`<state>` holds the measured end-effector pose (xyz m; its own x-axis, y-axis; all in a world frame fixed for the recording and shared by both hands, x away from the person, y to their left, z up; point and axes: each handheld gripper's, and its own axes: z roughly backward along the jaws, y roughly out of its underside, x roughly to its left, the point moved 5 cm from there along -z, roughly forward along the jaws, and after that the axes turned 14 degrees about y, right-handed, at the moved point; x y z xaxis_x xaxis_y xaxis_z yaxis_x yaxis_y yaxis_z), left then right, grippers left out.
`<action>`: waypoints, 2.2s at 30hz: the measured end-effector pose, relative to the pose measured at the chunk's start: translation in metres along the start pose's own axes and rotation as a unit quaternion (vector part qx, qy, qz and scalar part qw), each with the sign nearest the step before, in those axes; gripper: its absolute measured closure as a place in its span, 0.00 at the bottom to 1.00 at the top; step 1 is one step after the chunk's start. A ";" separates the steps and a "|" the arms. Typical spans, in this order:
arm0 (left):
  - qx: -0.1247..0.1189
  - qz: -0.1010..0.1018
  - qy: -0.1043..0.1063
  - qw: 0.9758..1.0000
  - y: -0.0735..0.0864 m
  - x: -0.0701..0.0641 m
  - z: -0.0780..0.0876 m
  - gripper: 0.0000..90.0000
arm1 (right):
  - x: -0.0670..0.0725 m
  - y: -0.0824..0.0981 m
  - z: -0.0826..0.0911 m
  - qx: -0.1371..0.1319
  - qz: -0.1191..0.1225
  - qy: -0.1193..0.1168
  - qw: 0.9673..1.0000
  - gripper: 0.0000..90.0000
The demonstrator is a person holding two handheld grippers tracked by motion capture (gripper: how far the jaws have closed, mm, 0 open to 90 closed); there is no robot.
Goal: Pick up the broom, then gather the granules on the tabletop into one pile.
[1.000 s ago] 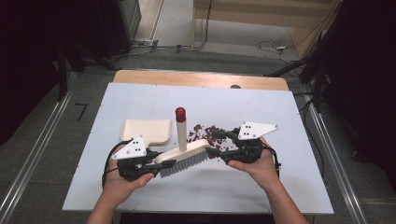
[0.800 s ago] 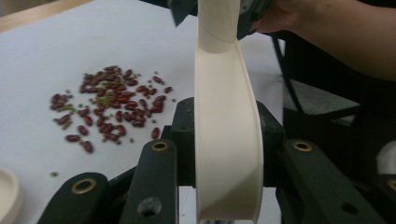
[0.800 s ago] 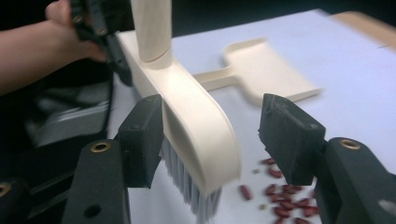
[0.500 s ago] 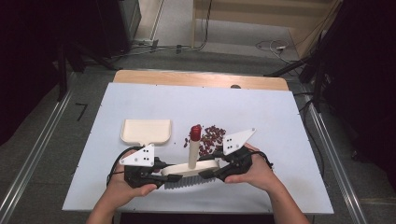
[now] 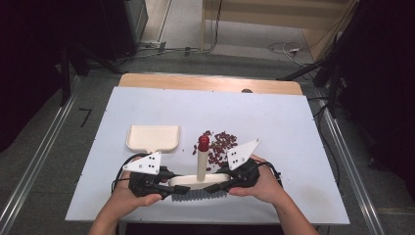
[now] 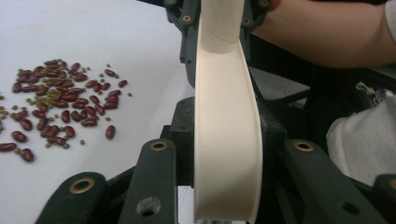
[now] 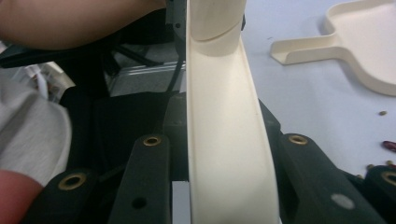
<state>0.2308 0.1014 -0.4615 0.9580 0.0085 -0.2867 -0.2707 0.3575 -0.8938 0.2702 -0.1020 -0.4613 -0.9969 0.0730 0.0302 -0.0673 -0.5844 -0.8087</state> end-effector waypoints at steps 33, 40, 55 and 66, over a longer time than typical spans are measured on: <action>-0.147 0.073 -0.248 0.955 0.025 0.030 0.086 0.00 | -0.116 0.072 0.082 -0.039 -0.200 0.474 0.857 0.73; -0.140 0.077 -0.258 0.953 0.028 0.031 0.086 0.00 | -0.124 0.083 0.073 -0.016 -0.203 0.519 0.830 0.73; -0.131 0.074 -0.251 0.956 0.027 0.031 0.079 0.00 | -0.111 0.077 0.032 -0.004 -0.197 0.492 0.848 0.73; -0.128 0.074 -0.253 0.956 0.026 0.031 0.079 0.00 | -0.096 0.068 0.020 -0.007 -0.182 0.478 0.859 0.73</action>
<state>0.2609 0.1852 -0.4665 0.8133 0.5153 -0.2703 -0.3581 0.0771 -0.9305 0.3609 -0.1648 -0.5078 -0.4199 0.8835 -0.2078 -0.3605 -0.3725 -0.8552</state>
